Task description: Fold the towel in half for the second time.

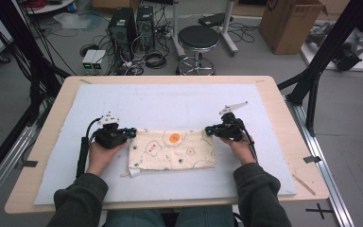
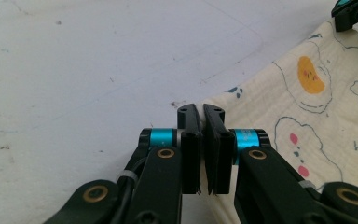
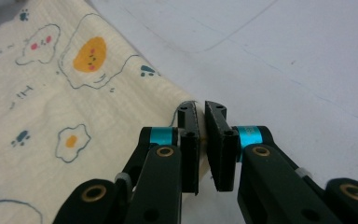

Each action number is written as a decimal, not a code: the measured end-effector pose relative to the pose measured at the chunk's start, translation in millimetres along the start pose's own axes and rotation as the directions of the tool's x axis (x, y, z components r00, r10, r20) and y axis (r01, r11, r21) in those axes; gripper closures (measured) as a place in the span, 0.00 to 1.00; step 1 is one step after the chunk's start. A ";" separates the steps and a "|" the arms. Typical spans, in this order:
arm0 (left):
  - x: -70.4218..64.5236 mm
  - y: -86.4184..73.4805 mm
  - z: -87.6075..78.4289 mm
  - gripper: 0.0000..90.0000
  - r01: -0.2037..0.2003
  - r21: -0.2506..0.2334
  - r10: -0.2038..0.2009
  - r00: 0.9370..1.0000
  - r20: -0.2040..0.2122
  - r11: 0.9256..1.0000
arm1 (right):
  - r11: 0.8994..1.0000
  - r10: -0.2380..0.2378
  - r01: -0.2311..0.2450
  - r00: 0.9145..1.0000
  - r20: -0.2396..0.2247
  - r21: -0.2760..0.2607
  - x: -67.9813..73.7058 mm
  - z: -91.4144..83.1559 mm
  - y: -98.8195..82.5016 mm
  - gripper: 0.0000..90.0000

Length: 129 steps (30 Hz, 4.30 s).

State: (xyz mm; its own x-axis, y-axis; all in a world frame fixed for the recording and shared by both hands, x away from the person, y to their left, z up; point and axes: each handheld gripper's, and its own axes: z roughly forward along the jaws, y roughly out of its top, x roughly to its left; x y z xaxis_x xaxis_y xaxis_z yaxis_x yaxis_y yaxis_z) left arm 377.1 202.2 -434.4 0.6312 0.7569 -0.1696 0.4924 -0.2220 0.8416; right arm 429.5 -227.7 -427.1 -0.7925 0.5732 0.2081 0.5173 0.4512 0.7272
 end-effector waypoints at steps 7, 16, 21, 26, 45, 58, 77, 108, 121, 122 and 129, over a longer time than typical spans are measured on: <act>10.0 7.8 11.3 0.95 0.033 0.004 -0.032 0.999 -0.009 0.999 | 0.998 0.046 -0.047 0.999 0.024 0.038 -15.7 11.8 9.4 0.94; 17.9 7.3 15.9 0.95 0.049 0.005 -0.049 0.999 -0.010 0.999 | 0.995 0.099 -0.099 0.995 0.007 0.002 -23.6 14.1 11.4 0.94; 17.3 8.0 14.2 0.95 0.044 -0.002 -0.044 0.999 -0.002 0.999 | 0.995 0.102 -0.102 0.995 -0.008 -0.011 -23.9 10.7 11.3 0.94; 16.6 8.4 12.9 0.95 0.035 -0.003 -0.035 0.999 0.005 0.999 | 0.995 0.098 -0.098 0.995 -0.009 -0.019 -22.6 8.5 11.9 0.94; 8.0 9.2 -3.6 0.95 -0.009 -0.038 0.010 1.000 0.026 0.999 | 0.997 0.059 -0.062 0.997 -0.044 -0.055 -12.9 -8.2 13.2 0.94; -0.8 3.7 -18.9 0.95 -0.033 -0.060 0.036 0.998 0.042 0.998 | 0.997 0.010 -0.016 0.997 -0.071 -0.080 0.6 -21.3 13.2 0.94; -18.2 -8.2 -33.9 0.94 -0.099 -0.062 0.104 0.991 0.085 0.993 | 0.996 -0.027 0.018 0.994 -0.106 -0.090 17.2 -32.0 -1.6 0.94; -37.0 -20.7 -47.1 0.93 -0.172 -0.019 0.174 0.979 0.109 0.985 | 0.994 -0.076 0.066 0.990 -0.122 -0.087 37.2 -38.1 -29.4 0.94; -40.3 -27.2 -46.7 0.93 -0.184 0.002 0.182 0.976 0.119 0.983 | 0.996 -0.076 0.069 0.989 -0.125 -0.061 41.8 -35.0 -37.4 0.94; -40.8 -27.7 -46.9 0.93 -0.183 0.002 0.182 0.976 0.121 0.983 | 0.995 -0.081 0.073 0.989 -0.127 -0.064 41.9 -34.9 -37.8 0.94; -42.4 -34.0 -47.3 0.92 -0.196 0.029 0.190 0.973 0.127 0.980 | 0.995 -0.085 0.078 0.988 -0.127 -0.055 44.1 -34.3 -41.9 0.94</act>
State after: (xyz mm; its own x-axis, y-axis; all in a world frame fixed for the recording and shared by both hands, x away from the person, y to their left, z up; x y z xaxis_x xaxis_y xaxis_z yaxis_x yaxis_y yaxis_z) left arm 305.3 206.7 -431.6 0.7844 0.6162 -0.0701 0.3766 -0.3834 0.8433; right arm 361.8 -244.7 -426.0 -0.8681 0.4412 0.2274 0.4352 0.4561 0.7763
